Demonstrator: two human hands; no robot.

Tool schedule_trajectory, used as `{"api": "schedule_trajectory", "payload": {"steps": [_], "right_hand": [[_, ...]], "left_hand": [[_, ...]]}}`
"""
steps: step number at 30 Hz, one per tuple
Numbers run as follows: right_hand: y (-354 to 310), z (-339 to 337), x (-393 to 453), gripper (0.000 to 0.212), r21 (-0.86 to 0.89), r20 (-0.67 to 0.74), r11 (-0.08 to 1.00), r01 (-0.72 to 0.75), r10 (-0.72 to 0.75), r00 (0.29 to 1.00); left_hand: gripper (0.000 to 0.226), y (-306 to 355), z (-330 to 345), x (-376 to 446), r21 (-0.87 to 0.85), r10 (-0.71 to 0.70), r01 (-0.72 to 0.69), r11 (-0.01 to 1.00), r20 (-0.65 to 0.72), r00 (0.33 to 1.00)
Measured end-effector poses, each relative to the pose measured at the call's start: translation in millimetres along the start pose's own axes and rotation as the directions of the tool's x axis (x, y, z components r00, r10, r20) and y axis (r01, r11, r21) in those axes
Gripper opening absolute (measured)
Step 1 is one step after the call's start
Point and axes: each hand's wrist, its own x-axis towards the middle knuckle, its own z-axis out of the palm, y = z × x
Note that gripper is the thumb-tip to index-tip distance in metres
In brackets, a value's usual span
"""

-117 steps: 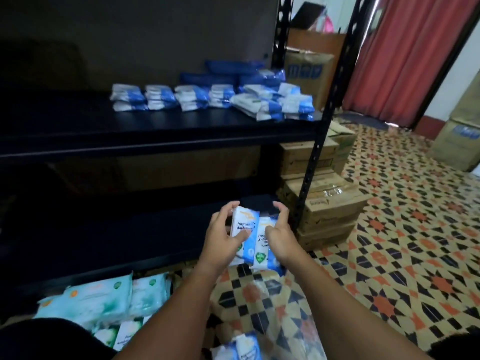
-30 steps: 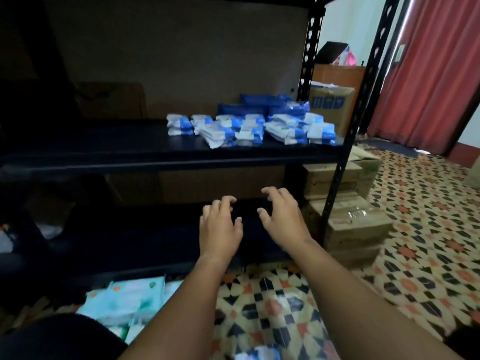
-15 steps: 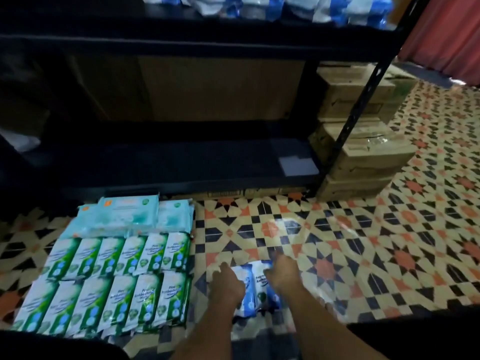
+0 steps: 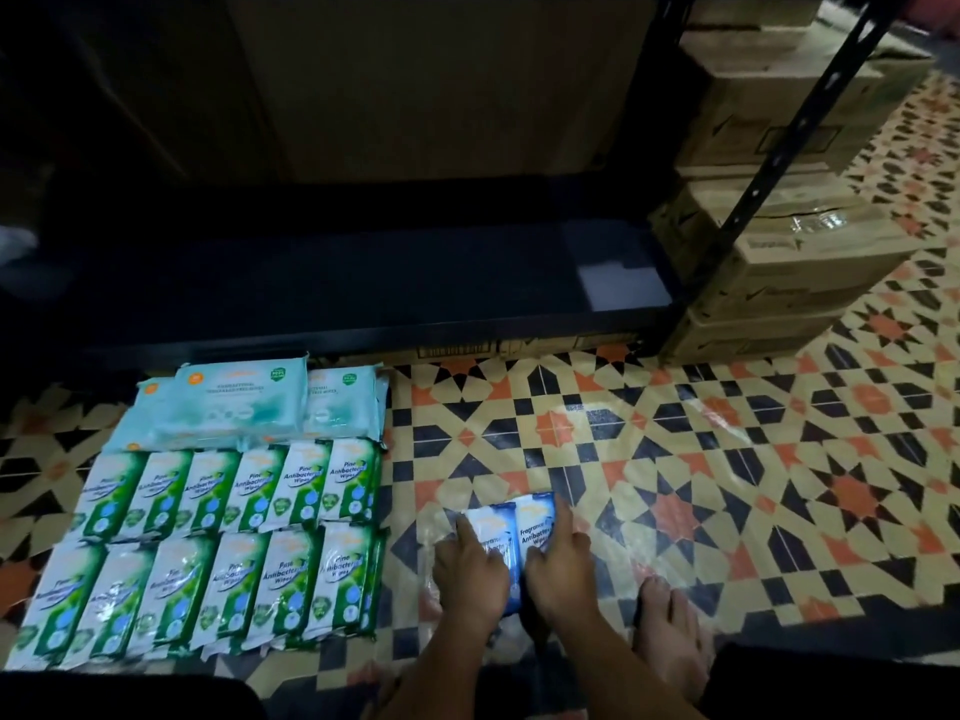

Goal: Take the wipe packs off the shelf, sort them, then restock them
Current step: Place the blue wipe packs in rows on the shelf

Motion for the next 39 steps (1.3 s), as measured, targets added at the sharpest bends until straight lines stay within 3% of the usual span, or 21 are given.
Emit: {"api": "schedule_trajectory", "payload": {"steps": [5,9,13,20,27,35,39], "right_hand": [[-2,-5,-3,0.074,0.135,0.017,0.991,0.023,-0.025,1.000],[-9,-11,0,0.076,0.313,0.063,0.949,0.023,-0.045,0.997],[-36,-18,13,0.081,0.402,-0.019,0.904,0.146,-0.151,0.988],[-160,-92,-12,0.072,0.448,-0.200,0.779,0.439,-0.392,0.898],[-284,-151,-35,0.074,0.411,-0.338,0.606,0.681,-0.592,0.732],[-383,-208,-74,0.074,0.341,-0.454,0.464,0.818,-0.681,0.575],[-434,-229,-92,0.073,0.257,-0.477,0.448,0.856,-0.712,0.515]], "left_hand": [[0.072,-5,-5,8,-0.277,0.035,-0.019,0.961,0.054,0.998],[0.074,-5,-12,17,-0.489,0.069,0.000,0.873,0.123,0.990],[0.070,8,-32,45,-0.591,0.155,-0.111,0.799,0.024,0.988],[0.073,111,-177,-2,-0.495,0.392,-0.477,0.726,-0.272,0.879],[0.070,172,-303,-29,-0.457,0.490,-0.674,0.581,-0.465,0.738],[0.075,217,-408,-61,-0.343,0.569,-0.836,0.428,-0.616,0.544],[0.073,240,-460,-65,-0.327,0.555,-0.850,0.412,-0.650,0.519]]}}
